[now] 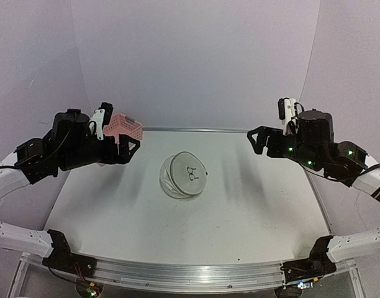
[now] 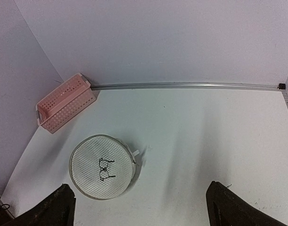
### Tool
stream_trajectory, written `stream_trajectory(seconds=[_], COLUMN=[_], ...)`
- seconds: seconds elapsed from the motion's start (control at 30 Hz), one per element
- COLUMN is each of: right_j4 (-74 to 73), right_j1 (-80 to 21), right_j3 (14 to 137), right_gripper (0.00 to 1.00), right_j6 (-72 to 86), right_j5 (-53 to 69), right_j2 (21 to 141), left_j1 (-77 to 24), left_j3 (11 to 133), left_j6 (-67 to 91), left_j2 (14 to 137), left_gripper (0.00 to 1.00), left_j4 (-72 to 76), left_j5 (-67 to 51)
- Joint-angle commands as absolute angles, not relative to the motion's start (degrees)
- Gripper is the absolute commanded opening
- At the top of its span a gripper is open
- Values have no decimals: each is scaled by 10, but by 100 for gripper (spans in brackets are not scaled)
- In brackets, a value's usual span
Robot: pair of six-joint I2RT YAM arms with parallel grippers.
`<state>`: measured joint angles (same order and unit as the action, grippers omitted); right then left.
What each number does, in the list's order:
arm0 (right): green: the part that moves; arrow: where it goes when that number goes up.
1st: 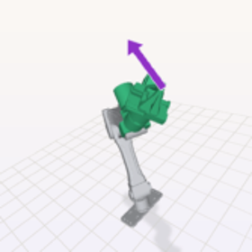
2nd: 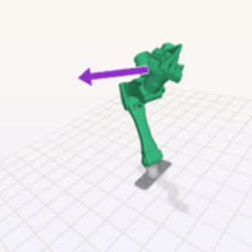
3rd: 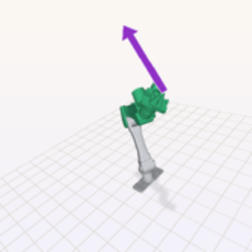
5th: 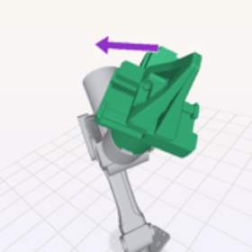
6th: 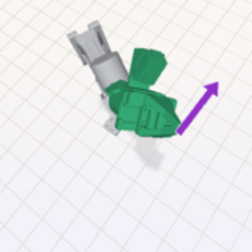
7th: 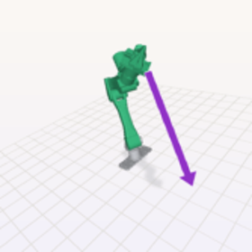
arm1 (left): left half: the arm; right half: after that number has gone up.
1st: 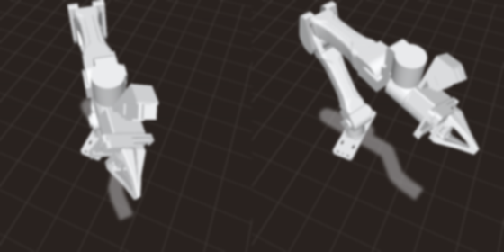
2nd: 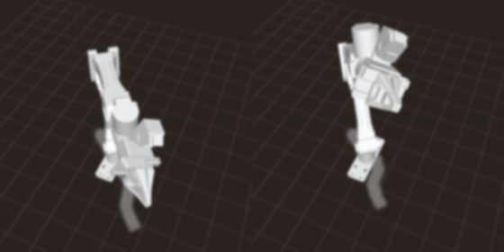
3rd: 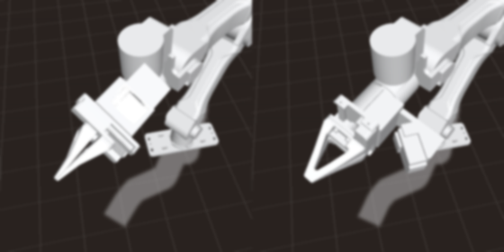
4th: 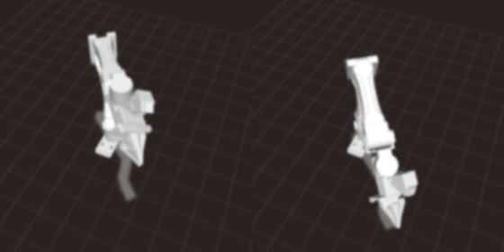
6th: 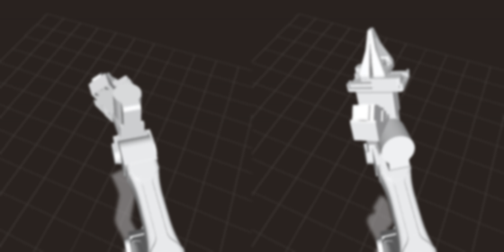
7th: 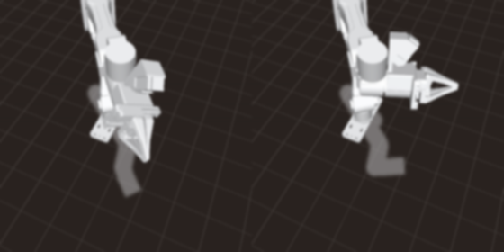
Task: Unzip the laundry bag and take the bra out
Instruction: Pick up the laundry bag at the center of the board.
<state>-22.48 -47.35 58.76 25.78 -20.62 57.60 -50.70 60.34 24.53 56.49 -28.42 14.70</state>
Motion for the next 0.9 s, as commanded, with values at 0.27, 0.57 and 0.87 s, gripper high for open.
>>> stream_trajectory(seconds=[0.27,0.57,0.87], right_j4=[-195,-185,-184], right_j1=[-478,-478,-478], right_j3=[586,566,544], right_gripper=[98,98,98], right_j6=[220,230,243], right_j5=[-204,-140,-125], right_j2=[626,641,645], left_j1=[-510,-510,-508], left_j3=[566,593,671], left_j6=[277,252,238], left_j2=[548,624,760], left_gripper=[100,99,99], left_j4=[-264,-236,-229], left_j5=[272,197,126])
